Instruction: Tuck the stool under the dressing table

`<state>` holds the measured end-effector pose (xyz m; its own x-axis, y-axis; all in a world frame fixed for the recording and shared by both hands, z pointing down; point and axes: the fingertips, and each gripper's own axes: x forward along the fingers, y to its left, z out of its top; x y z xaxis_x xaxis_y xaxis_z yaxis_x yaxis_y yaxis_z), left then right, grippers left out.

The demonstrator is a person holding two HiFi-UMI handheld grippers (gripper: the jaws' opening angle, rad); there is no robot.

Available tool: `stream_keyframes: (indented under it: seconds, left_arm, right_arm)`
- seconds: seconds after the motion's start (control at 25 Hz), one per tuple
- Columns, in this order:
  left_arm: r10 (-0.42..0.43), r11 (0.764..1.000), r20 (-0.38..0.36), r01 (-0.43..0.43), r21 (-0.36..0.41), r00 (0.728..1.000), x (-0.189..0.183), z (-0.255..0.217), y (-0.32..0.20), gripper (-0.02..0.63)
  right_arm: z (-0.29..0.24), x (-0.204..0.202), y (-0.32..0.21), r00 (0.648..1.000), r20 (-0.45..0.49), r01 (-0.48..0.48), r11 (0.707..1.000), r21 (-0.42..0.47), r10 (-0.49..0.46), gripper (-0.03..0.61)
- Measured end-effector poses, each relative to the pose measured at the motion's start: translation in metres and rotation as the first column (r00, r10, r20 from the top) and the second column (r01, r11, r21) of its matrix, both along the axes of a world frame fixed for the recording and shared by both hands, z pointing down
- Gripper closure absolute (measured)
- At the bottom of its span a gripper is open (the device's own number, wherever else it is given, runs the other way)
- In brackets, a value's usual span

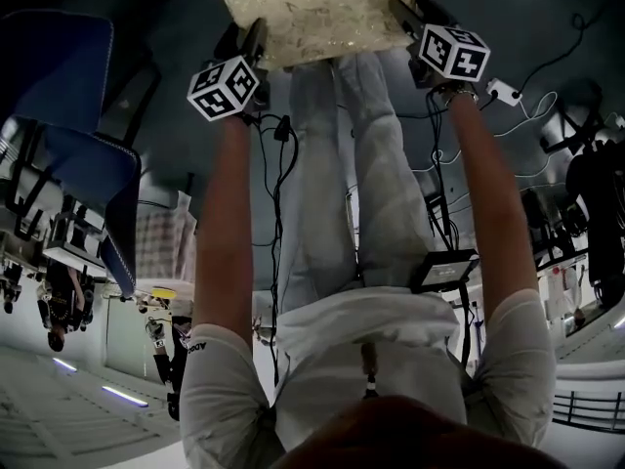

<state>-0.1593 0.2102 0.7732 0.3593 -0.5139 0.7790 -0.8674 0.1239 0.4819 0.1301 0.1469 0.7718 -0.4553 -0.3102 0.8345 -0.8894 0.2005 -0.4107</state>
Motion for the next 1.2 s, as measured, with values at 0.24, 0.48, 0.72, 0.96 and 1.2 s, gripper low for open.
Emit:
stream_keyframes:
  seconds: [0.24, 0.48, 0.72, 0.96, 1.2]
  left_arm:
    - [0.031, 0.999, 0.025, -0.030, -0.036, 0.999, -0.002, 0.003, -0.003, 0.387]
    - [0.089, 0.996, 0.031, -0.089, 0.009, 0.996, -0.006, 0.003, -0.042, 0.390]
    - [0.142, 0.988, 0.026, -0.143, 0.059, 0.990, 0.009, 0.000, -0.092, 0.393]
    - [0.207, 0.975, 0.031, -0.209, 0.081, 0.978, 0.029, 0.004, -0.154, 0.393]
    - [0.225, 0.966, 0.034, -0.227, 0.121, 0.974, 0.035, -0.003, -0.202, 0.396]
  right_arm:
    - [0.002, -0.003, 0.000, 1.000, -0.006, 0.021, 1.000, -0.006, -0.021, 0.356]
    - [0.002, -0.004, -0.022, 0.999, -0.022, -0.035, 0.999, 0.022, 0.035, 0.364]
    - [0.000, 0.013, -0.058, 0.996, -0.047, -0.074, 0.996, 0.041, 0.076, 0.373]
    - [0.006, 0.034, -0.102, 0.990, -0.061, -0.126, 0.990, 0.061, 0.130, 0.377]
    - [-0.001, 0.040, -0.141, 0.981, -0.050, -0.181, 0.978, 0.107, 0.187, 0.379]
